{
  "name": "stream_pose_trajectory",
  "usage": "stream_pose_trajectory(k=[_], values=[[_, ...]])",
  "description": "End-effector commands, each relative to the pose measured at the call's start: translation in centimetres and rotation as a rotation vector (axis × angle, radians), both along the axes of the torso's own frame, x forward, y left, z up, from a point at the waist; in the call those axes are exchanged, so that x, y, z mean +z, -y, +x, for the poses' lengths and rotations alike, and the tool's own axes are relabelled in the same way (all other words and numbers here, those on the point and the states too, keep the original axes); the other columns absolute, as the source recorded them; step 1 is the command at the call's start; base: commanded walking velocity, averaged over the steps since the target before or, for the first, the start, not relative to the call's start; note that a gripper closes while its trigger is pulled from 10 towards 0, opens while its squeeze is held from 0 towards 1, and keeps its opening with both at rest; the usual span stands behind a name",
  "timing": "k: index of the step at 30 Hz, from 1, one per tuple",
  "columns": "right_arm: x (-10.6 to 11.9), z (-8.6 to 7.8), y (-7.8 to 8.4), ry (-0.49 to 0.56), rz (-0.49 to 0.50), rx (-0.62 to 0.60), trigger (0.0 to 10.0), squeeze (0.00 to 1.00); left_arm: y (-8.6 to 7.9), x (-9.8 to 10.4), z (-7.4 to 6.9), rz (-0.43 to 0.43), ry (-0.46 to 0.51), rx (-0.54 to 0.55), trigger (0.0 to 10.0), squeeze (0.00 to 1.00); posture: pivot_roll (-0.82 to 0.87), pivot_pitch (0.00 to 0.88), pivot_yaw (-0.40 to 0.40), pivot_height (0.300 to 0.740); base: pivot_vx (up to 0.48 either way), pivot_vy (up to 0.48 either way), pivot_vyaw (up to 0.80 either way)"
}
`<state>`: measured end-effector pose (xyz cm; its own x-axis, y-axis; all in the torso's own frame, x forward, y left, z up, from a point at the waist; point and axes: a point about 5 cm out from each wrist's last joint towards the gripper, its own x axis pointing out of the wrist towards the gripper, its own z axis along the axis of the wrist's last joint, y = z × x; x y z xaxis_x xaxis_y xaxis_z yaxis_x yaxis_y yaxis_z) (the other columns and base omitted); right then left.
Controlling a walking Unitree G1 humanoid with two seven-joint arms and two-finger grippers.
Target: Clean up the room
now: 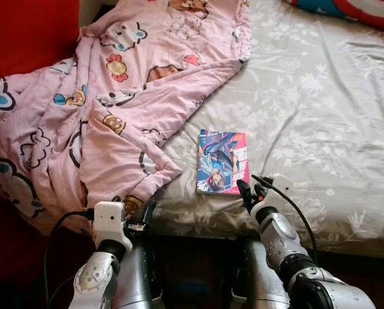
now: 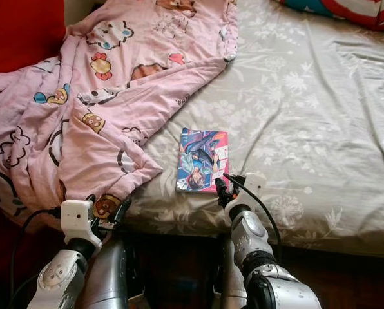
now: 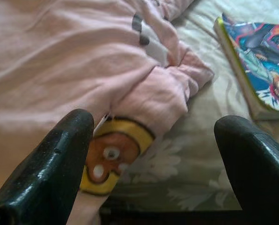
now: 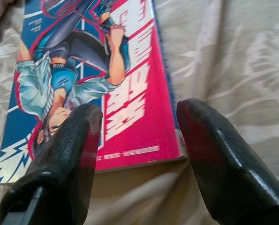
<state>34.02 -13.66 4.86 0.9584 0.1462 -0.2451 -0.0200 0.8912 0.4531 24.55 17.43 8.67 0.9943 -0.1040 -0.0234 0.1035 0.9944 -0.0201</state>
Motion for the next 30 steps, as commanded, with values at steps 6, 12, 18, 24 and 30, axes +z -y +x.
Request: stream_pose_trajectory(k=[6,12,18,24,30], values=[[-0.7,-0.5,-0.2,-0.025,0.031,0.013,10.0,0.0,-0.3,-0.2,-1.0,0.013,-0.04,0.007,10.0,0.0,0.12,0.34,-0.005,0.577,0.0,0.0,0.0],[-1.2,-0.8,0.4,-0.053,0.056,-0.028,10.0,0.0,-0.6,-0.1,-1.3,0.017,-0.052,0.01,10.0,0.0,0.12,0.347,0.0,0.577,0.0,0.0,0.0],[-1.9,-1.3,0.8,-0.073,0.145,-0.069,10.0,0.0,-0.8,0.0,-1.6,0.026,-0.065,0.012,10.0,0.0,0.13,0.362,0.007,0.577,0.0,0.0,0.0],[-2.1,-1.6,-0.1,-0.068,0.292,-0.029,10.0,0.0,-0.9,0.0,-2.0,0.03,-0.078,0.012,10.0,0.0,0.14,0.367,0.011,0.577,0.0,0.0,0.0],[-2.0,-1.7,-0.8,-0.042,0.427,0.0,10.0,0.0,-1.1,0.0,-2.2,0.034,-0.084,0.016,10.0,0.0,0.15,0.366,0.014,0.577,0.0,0.0,0.0]])
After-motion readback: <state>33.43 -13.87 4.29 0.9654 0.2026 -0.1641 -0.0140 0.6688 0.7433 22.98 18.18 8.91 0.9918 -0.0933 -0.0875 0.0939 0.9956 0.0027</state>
